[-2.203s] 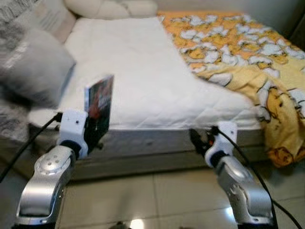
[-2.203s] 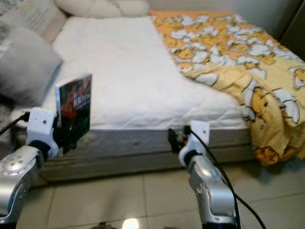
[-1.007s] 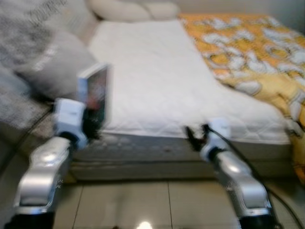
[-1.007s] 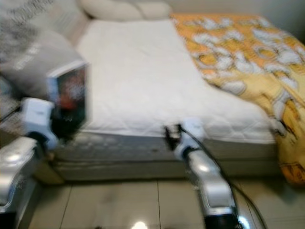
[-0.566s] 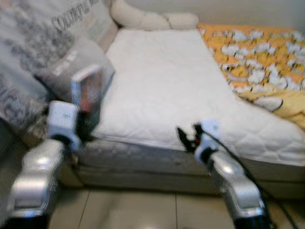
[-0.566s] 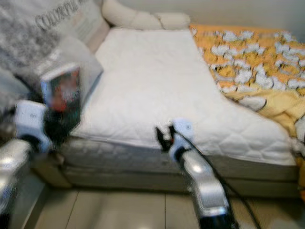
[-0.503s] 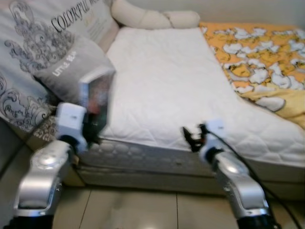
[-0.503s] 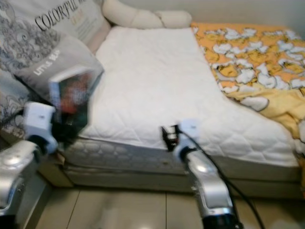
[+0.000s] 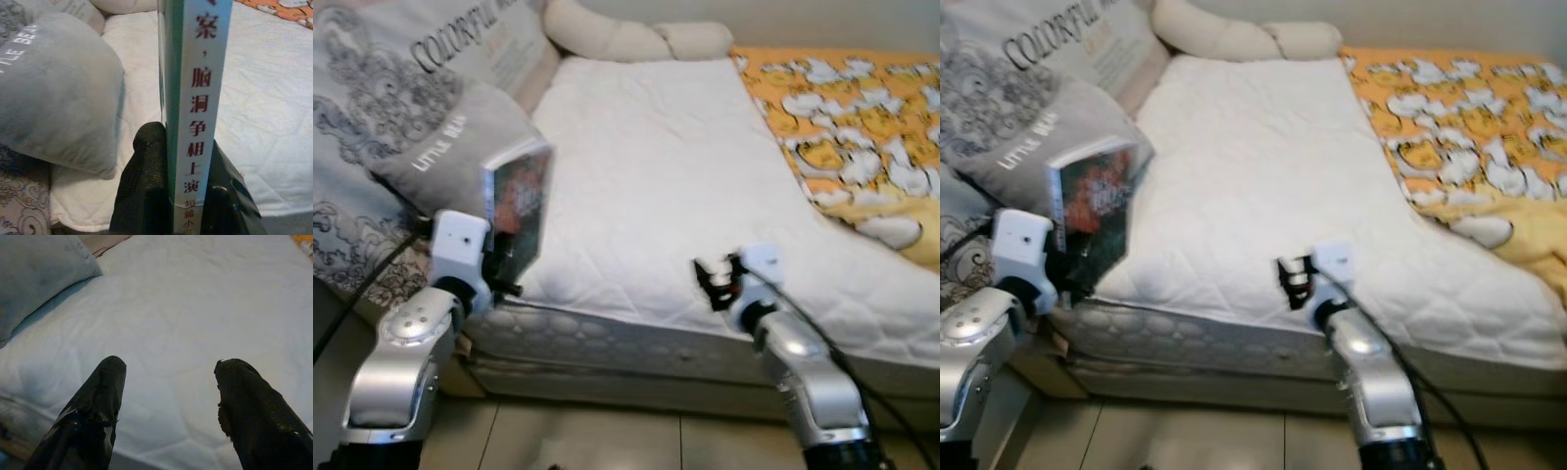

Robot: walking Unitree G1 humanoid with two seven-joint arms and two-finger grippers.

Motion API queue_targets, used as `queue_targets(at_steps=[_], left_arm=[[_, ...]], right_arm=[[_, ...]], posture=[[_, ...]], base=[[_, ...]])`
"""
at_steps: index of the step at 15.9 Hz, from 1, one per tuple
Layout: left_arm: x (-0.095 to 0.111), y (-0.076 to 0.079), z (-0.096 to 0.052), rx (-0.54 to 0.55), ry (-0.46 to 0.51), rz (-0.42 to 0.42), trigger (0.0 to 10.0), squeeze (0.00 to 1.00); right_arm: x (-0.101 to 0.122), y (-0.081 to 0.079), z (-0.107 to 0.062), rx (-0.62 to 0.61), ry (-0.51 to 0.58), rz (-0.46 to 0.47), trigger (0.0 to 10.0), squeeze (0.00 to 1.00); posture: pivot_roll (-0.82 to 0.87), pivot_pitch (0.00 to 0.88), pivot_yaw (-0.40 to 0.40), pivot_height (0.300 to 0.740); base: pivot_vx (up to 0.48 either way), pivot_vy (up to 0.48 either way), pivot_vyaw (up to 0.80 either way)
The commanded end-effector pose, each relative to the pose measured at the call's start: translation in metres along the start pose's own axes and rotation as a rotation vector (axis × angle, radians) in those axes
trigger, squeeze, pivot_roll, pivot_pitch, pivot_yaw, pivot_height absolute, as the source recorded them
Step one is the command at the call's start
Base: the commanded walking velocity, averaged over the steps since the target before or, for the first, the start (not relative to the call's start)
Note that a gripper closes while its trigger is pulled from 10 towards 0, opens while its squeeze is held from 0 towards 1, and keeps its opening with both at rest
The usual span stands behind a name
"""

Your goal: Clean up the room

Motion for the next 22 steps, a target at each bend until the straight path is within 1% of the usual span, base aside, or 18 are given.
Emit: queue_targets(at_steps=[1,22], left_arm=[[0.0124,-0.0122,-0.0027,0.042,0.042,0.026,10.0,0.00],[0.0123,-0.0099,-0.0015,0.025,0.041,0.027,10.0,0.00]], right_arm=[[0.0050,-0.0109,0.0023,0.031,0.020,0.006,10.0,0.00],[0.0042,-0.0139,0.0045,0.055,0.023,0.012,10.0,0.00]], posture=[[-0.07,0.000,0.013,0.740],[-0.07,0.000,0.011,0.740]], base=[[0.326,0.000,0.00],[0.325,0.000,0.00]])
Point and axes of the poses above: a point about 5 cm out from each wrist's last joint towards the gripper, its own z axis pointing out of the wrist towards the gripper, its own x axis along the axis of the wrist's last joint, y = z × x, the point moved 4 cm from there along z, pointing out of the wrist towards the gripper, and after that the axes turned 6 degrees about z, right-handed, at the moved point
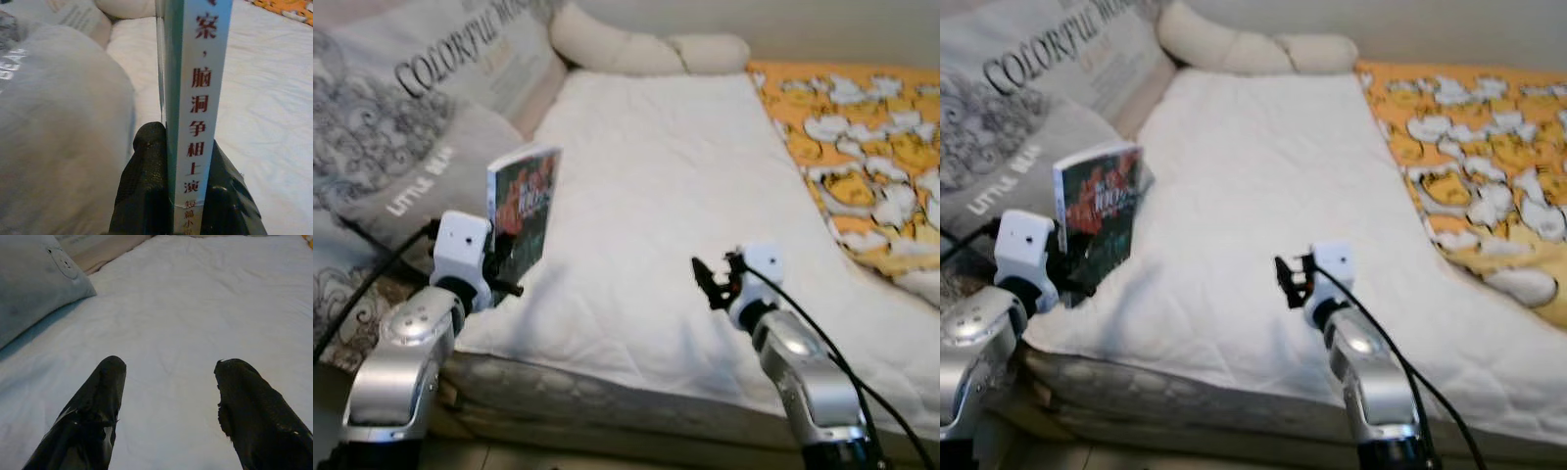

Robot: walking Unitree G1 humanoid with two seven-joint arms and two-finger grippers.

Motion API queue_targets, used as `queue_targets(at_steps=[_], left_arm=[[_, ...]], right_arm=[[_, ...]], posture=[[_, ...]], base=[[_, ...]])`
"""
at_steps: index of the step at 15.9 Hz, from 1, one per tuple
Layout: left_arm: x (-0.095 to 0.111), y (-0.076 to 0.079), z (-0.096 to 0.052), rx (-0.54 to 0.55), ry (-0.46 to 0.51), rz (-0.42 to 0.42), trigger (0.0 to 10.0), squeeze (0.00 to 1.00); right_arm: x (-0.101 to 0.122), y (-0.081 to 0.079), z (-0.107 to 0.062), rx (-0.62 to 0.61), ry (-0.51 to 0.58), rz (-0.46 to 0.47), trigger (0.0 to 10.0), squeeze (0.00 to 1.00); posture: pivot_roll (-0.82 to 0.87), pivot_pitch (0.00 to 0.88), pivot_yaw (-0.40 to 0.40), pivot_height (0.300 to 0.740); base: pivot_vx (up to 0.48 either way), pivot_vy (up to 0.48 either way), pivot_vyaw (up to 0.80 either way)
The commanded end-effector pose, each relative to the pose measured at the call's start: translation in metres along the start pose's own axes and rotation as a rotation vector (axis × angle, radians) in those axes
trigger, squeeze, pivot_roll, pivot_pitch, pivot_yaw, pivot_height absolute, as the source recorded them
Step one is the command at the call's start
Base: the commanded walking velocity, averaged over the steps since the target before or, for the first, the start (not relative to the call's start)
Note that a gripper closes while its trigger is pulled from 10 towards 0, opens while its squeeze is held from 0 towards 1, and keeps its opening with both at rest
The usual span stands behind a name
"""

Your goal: Clean up the room

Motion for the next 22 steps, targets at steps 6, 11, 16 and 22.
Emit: queue_targets(at_steps=[6,11,16,22], left_arm=[[0.012,-0.007,-0.004,0.013,0.047,0.029,10.0,0.00],[0.007,0.002,-0.012,-0.013,0.025,-0.020,10.0,0.00],[0.025,0.027,0.033,-0.409,-0.023,-0.222,10.0,0.00],[0.011,0.052,0.077,-0.707,-0.266,-0.434,10.0,0.00]], right_arm=[[0.003,-0.011,0.001,0.039,0.012,0.004,10.0,0.00],[-0.001,-0.008,-0.012,0.034,0.004,0.013,10.0,0.00],[0.001,-0.005,-0.028,0.214,-0.085,0.010,10.0,0.00],[0.018,-0.014,-0.051,0.471,-0.183,-0.043,10.0,0.00]], posture=[[-0.07,0.000,0.010,0.740],[-0.05,0.000,-0.009,0.740],[-0.07,0.000,0.003,0.740],[-0.18,0.000,0.042,0.740]], base=[[0.319,0.000,-0.43],[0.057,0.000,0.00],[0.000,0.000,0.00],[0.000,0.000,0.00]])
Point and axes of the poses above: a point about 5 cm out from each wrist's last joint towards the gripper, its own z axis pointing out of the wrist towards the gripper, its own x axis along the axis of the wrist's last joint, y = z × x, the point moved 4 cm from there along z, pointing out of the wrist towards the gripper, and after that the axes turned 6 degrees about z, right-handed, at the moved point
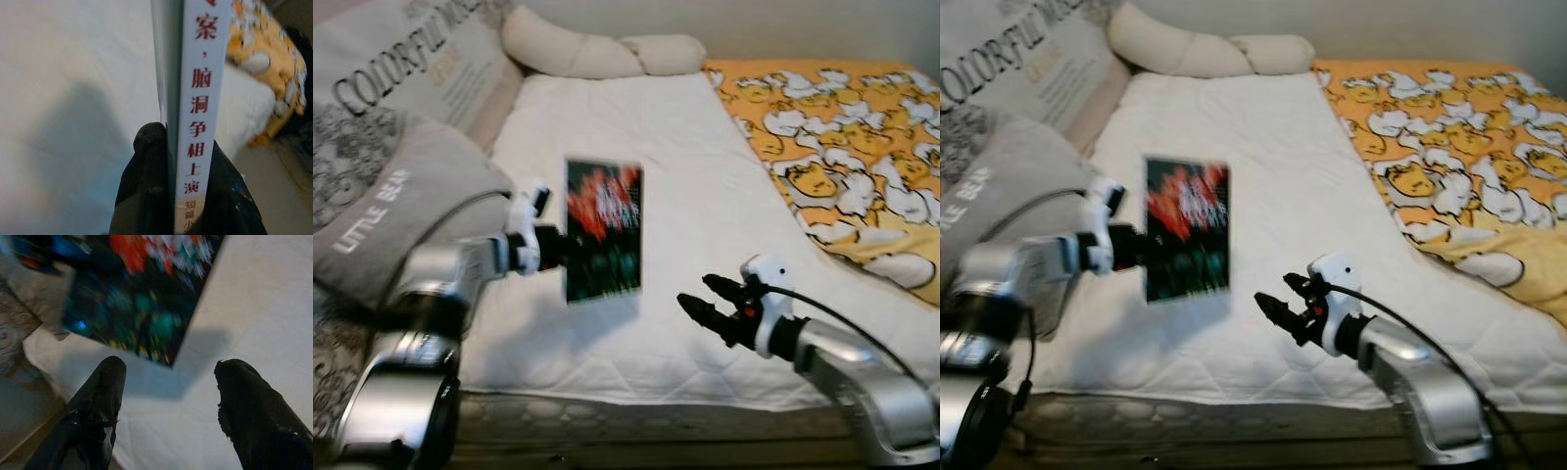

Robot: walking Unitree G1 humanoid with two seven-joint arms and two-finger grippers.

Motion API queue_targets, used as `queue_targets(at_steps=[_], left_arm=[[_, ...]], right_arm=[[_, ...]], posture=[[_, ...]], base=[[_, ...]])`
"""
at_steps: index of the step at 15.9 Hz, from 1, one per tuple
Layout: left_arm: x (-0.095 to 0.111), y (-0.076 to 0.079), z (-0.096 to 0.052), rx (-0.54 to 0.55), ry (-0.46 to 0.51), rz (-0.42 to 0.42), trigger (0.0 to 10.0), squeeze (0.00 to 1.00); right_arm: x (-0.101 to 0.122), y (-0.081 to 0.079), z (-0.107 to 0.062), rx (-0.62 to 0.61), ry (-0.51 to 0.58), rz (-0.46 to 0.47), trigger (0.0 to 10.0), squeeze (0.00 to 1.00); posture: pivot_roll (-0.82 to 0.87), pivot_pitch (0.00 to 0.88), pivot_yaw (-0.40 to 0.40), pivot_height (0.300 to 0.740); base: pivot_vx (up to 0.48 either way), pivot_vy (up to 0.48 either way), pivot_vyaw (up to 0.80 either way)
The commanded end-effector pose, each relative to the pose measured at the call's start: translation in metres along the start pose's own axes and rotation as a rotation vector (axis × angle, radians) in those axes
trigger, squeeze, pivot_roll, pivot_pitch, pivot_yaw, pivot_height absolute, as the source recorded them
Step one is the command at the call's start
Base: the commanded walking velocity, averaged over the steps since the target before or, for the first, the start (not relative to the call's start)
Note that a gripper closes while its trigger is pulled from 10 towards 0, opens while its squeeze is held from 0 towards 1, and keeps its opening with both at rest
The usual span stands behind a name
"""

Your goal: Clean up the room

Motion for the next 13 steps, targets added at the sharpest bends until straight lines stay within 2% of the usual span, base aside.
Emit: queue_targets(at_steps=[1,2,4,7,10,11,13], left_arm=[[0.007,0.000,0.000,-0.011,0.005,0.027,10.0,0.00],[-0.004,-0.004,0.006,-0.008,-0.057,0.020,10.0,0.00],[-0.018,-0.009,0.013,0.023,-0.145,0.059,10.0,0.00],[-0.027,-0.018,0.018,0.121,-0.208,0.081,10.0,0.00],[-0.032,-0.031,0.014,0.222,-0.246,0.144,10.0,0.00],[-0.031,-0.034,0.012,0.243,-0.246,0.170,10.0,1.00],[-0.025,-0.043,0.005,0.298,-0.241,0.220,10.0,1.00]], right_arm=[[0.007,-0.002,-0.003,0.018,0.012,0.000,10.0,0.00],[0.007,-0.003,-0.011,0.019,-0.007,0.000,10.0,0.00],[0.003,-0.008,-0.022,0.028,-0.038,0.016,10.0,0.00],[-0.008,-0.019,-0.037,0.033,-0.108,0.021,10.0,0.00],[-0.016,-0.029,-0.045,0.044,-0.151,0.023,10.0,0.00],[-0.016,-0.030,-0.046,0.037,-0.149,0.024,10.0,0.00],[-0.012,-0.030,-0.046,0.017,-0.130,0.033,10.0,0.00]], posture=[[-0.18,0.000,0.045,0.740],[-0.22,0.033,0.054,0.740],[-0.25,0.078,0.068,0.740],[-0.29,0.137,0.089,0.740],[-0.31,0.166,0.102,0.740],[-0.31,0.171,0.103,0.740],[-0.31,0.171,0.109,0.740]], base=[[0.000,0.000,0.00],[0.000,0.000,0.00],[0.000,0.000,0.00],[0.000,0.000,0.00],[0.000,0.000,0.00],[0.000,0.000,0.00],[0.000,0.000,0.00]])
Point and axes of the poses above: a point about 5 cm out from each wrist's last joint towards the gripper, its own z axis pointing out of the wrist towards the gripper, its own x axis along the axis of the wrist's last joint, y = z × x, the point moved 4 cm from there along z, pointing out of the wrist towards the gripper, and after that the axes turned 6 degrees about z, right-handed, at the moved point
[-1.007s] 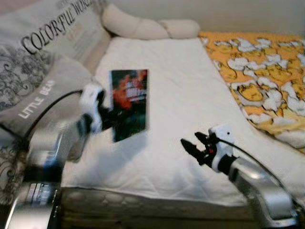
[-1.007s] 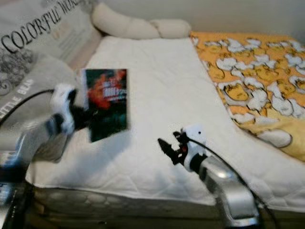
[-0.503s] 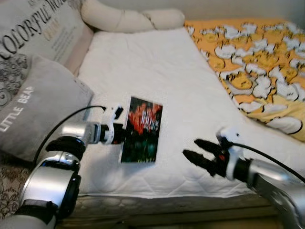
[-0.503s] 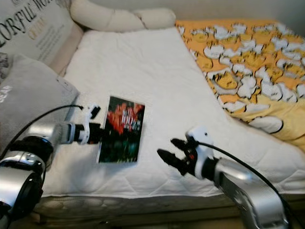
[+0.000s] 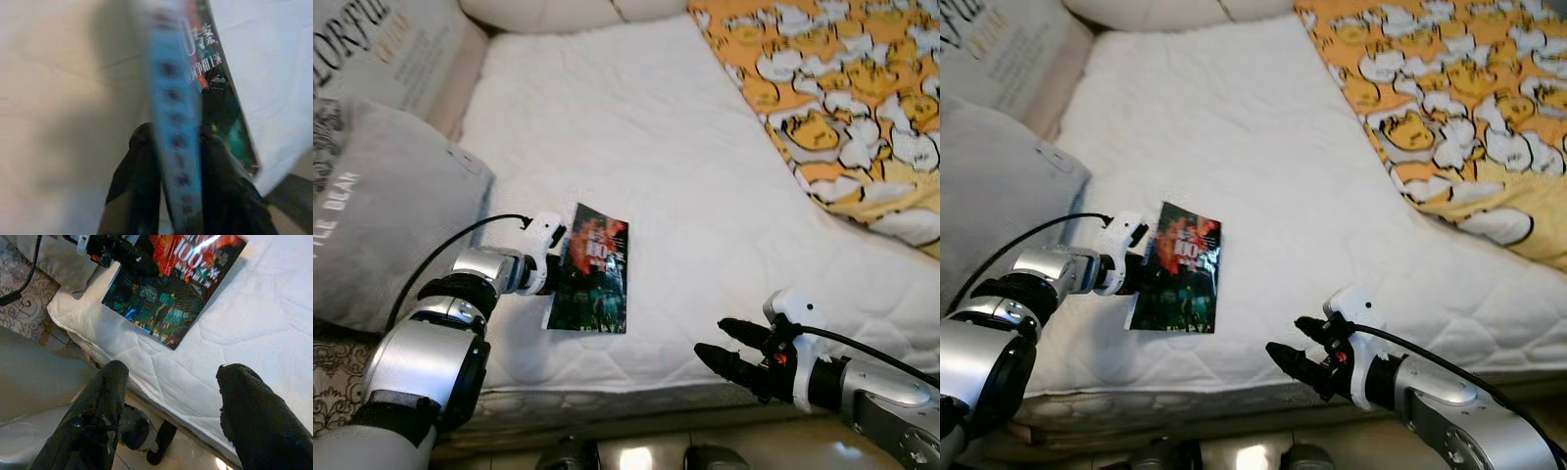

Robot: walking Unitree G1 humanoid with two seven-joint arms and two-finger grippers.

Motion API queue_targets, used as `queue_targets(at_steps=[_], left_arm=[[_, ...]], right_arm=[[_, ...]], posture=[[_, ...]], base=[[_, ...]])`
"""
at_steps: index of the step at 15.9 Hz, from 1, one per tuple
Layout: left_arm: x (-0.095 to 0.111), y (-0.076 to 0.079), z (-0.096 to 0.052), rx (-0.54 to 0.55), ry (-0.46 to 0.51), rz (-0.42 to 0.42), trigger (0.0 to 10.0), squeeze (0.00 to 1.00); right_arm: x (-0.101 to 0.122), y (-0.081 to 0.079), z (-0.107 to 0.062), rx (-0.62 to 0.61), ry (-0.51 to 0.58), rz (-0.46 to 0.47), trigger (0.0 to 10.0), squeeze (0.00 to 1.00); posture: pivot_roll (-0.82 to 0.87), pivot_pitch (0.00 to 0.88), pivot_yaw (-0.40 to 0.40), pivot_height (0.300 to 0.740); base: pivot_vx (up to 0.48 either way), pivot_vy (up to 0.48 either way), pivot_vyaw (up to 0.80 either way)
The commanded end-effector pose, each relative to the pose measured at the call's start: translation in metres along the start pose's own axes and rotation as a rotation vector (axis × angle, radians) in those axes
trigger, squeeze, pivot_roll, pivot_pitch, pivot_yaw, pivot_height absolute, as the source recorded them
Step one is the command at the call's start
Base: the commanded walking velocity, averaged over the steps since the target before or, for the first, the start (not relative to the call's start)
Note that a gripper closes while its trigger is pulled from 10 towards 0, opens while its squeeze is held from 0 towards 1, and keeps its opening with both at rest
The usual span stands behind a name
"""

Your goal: Clean up the room

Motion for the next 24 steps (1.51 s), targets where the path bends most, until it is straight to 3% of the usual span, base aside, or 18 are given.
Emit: queue_targets(at_steps=[1,5,10,13,15,19,20,22,24], left_arm=[[0.008,-0.011,-0.007,0.055,0.010,0.044,10.0,1.00],[0.015,-0.026,-0.015,0.151,0.046,0.050,10.0,1.00],[-0.001,-0.054,-0.034,0.257,0.012,0.063,10.0,1.00],[-0.006,-0.056,-0.038,0.236,0.008,0.084,10.0,1.00],[0.019,-0.045,-0.036,0.163,0.179,0.116,10.0,1.00],[0.070,-0.015,-0.038,0.064,0.585,0.025,10.0,1.00],[0.072,-0.011,-0.039,0.070,0.615,0.010,10.0,1.00],[0.067,0.025,-0.050,0.101,0.709,0.037,10.0,1.00],[0.049,0.037,-0.062,0.179,0.717,0.040,10.0,1.00]], right_arm=[[0.005,-0.002,-0.002,-0.004,0.014,-0.002,10.0,0.00],[0.009,0.002,0.001,-0.034,0.033,-0.009,10.0,0.00],[0.018,0.013,0.006,-0.075,0.071,-0.022,10.0,0.00],[0.019,0.019,0.008,-0.104,0.085,-0.030,10.0,0.00],[0.015,0.034,0.011,-0.238,0.113,-0.032,10.0,0.00],[0.010,0.051,0.013,-0.456,0.209,0.034,10.0,0.00],[0.010,0.052,0.012,-0.478,0.216,0.029,10.0,0.00],[0.006,0.059,0.006,-0.586,0.265,0.071,10.0,0.00],[0.002,0.061,0.003,-0.630,0.277,0.098,10.0,0.00]], posture=[[-0.32,0.169,0.108,0.740],[-0.31,0.155,0.103,0.740],[-0.28,0.099,0.090,0.740],[-0.26,0.073,0.085,0.740],[-0.22,0.030,0.081,0.740],[-0.18,0.000,0.079,0.740],[-0.18,0.000,0.076,0.740],[-0.16,0.000,0.059,0.740],[-0.15,0.000,0.055,0.740]], base=[[0.000,0.000,0.00],[0.000,0.000,0.00],[0.000,0.000,0.00],[0.000,0.000,0.00],[0.000,0.000,0.00],[0.000,0.000,0.00],[0.000,0.000,0.00],[0.000,-0.178,0.00],[0.000,-0.431,0.00]])
Point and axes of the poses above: a point about 5 cm out from each wrist's last joint towards the gripper, its own z axis pointing out of the wrist towards the gripper, its own x axis along the axis of the wrist's last joint, y = z × x, the point moved 4 cm from there along z, pointing out of the wrist towards the gripper, and after that the axes turned 6 degrees about z, right-handed, at the moved point
